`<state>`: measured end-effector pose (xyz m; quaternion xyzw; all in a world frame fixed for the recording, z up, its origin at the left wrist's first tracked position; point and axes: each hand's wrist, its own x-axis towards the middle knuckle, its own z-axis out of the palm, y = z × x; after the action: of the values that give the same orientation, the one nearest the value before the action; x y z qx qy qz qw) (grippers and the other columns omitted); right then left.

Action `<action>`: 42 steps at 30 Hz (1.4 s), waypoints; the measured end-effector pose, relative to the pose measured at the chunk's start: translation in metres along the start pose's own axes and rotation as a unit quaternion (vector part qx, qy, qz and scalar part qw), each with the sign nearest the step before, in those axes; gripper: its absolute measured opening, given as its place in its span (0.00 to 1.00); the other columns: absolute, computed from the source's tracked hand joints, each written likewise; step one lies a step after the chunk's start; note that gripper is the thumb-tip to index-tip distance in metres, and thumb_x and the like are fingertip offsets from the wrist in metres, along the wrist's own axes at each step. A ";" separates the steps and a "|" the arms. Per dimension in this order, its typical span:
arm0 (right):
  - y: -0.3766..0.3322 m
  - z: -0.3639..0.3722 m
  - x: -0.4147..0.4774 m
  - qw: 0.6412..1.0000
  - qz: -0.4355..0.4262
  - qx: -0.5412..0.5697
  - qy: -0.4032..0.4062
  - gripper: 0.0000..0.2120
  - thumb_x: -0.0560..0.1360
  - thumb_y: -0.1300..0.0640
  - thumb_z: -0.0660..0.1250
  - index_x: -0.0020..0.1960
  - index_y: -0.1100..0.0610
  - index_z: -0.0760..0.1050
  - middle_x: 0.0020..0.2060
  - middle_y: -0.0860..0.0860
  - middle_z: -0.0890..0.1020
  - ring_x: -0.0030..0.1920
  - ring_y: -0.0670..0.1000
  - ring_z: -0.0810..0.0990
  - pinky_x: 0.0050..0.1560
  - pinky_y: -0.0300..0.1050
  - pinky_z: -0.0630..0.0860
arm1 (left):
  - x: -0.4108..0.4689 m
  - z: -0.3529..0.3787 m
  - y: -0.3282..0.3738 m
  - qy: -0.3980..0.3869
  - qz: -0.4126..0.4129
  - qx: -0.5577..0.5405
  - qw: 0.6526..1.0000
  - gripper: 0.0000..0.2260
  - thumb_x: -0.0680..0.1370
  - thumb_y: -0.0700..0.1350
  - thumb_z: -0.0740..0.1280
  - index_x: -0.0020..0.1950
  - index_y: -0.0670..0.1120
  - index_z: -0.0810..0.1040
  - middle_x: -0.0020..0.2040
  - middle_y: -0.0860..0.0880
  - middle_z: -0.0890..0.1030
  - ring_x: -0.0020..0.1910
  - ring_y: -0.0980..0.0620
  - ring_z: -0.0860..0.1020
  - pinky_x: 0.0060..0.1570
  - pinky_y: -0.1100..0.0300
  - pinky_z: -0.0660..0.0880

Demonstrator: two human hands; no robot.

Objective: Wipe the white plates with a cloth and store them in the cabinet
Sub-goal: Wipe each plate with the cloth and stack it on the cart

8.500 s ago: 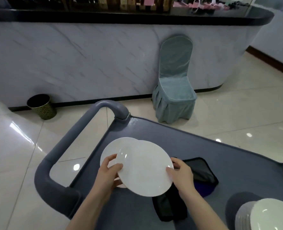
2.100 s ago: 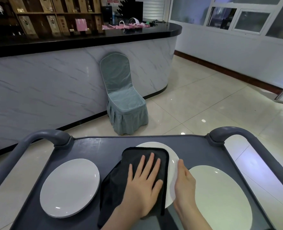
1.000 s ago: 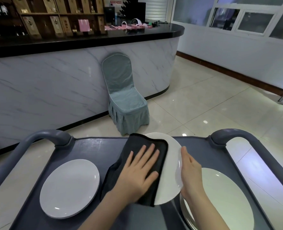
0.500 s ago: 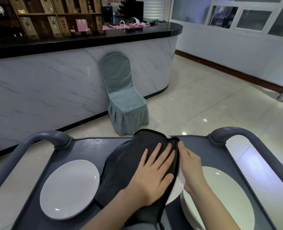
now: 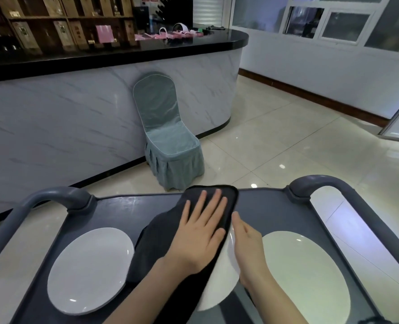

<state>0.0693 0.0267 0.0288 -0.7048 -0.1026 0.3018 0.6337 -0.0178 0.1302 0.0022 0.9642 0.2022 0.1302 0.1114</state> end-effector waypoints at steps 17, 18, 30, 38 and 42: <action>-0.002 -0.015 -0.001 0.998 0.012 0.015 0.052 0.28 0.80 0.43 0.62 0.48 0.72 0.71 0.35 0.53 0.73 0.37 0.50 0.70 0.39 0.45 0.68 | -0.006 0.003 -0.011 -0.046 -0.060 0.003 0.997 0.25 0.82 0.55 0.40 0.76 0.57 0.30 0.76 0.60 0.28 0.75 0.57 0.29 0.76 0.44 0.39; -0.002 -0.013 0.000 0.999 0.018 0.016 0.045 0.28 0.81 0.45 0.62 0.47 0.73 0.71 0.35 0.53 0.73 0.36 0.50 0.70 0.36 0.44 0.68 | -0.002 0.000 -0.004 -0.041 -0.060 0.010 0.997 0.26 0.81 0.56 0.38 0.76 0.56 0.30 0.76 0.59 0.28 0.75 0.56 0.28 0.76 0.44 0.38; -0.016 -0.029 0.007 0.996 0.039 0.083 0.018 0.25 0.81 0.46 0.63 0.48 0.70 0.76 0.35 0.54 0.76 0.35 0.50 0.74 0.36 0.42 0.72 | -0.039 -0.007 -0.011 -0.034 0.064 0.038 0.997 0.28 0.81 0.57 0.51 0.80 0.56 0.46 0.80 0.60 0.43 0.79 0.54 0.44 0.75 0.46 0.39; -0.007 -0.020 -0.006 0.989 -0.068 -0.078 -0.105 0.10 0.80 0.52 0.66 0.44 0.52 0.84 0.38 0.43 0.85 0.38 0.45 0.80 0.38 0.32 0.74 | 0.012 -0.040 -0.034 -0.009 -0.087 -0.070 0.994 0.24 0.81 0.61 0.50 0.77 0.60 0.58 0.75 0.57 0.66 0.71 0.53 0.67 0.66 0.50 0.69; -0.032 -0.025 -0.004 0.961 -0.164 -0.147 -0.170 0.13 0.79 0.56 0.67 0.45 0.39 0.85 0.45 0.38 0.86 0.45 0.37 0.82 0.42 0.27 0.73 | 0.014 -0.061 -0.036 -0.011 -0.077 -0.216 0.973 0.16 0.74 0.67 0.58 0.44 0.56 0.74 0.39 0.58 0.80 0.40 0.59 0.76 0.43 0.60 0.74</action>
<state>0.0875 0.0095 0.0611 -0.7022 -0.3659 0.2910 0.5369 -0.0370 0.1784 0.0525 0.9003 0.2413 0.1514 0.3290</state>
